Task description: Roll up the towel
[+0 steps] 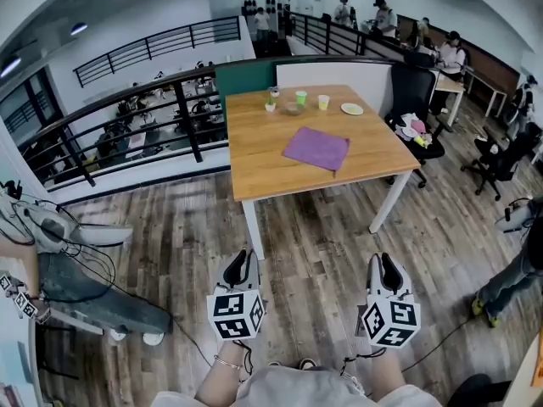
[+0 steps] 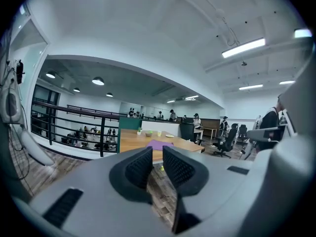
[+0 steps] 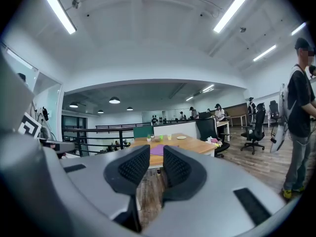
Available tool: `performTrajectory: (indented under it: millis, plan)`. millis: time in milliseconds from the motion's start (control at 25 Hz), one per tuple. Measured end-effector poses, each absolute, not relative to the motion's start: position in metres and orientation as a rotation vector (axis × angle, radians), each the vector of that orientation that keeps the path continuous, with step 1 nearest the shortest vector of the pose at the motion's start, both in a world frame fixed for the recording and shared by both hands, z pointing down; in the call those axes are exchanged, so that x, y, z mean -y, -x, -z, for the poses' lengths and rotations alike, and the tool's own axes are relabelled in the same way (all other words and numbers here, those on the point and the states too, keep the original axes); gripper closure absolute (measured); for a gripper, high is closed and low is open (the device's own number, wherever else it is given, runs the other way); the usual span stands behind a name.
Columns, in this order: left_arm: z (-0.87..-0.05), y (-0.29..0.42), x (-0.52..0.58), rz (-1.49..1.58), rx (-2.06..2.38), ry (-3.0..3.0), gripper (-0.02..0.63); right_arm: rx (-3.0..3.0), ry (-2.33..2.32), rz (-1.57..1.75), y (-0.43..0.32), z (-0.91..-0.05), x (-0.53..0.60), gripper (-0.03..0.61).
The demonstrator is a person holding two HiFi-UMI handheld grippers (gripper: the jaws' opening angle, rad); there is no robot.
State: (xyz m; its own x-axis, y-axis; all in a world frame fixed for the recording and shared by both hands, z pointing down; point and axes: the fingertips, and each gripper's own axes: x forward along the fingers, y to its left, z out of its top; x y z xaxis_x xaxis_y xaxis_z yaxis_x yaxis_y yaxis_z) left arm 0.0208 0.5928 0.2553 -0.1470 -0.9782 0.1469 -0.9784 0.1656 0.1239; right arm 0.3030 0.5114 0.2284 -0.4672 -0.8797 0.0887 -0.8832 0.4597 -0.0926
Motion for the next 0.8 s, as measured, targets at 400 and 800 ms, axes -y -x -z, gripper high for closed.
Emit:
performTrajectory:
  millis: [400, 800]
  plan:
    - [-0.238, -0.022, -0.591, 0.041, 2.26, -2.0, 0.307, 2.662, -1.635, -0.14, -0.309, -0.218, -0.513, 0.347]
    - [-0.247, -0.017, -0.584, 0.069, 2.21, -2.024, 0.118, 2.684, -1.669, -0.058, -0.301, -0.218, -0.507, 0.114]
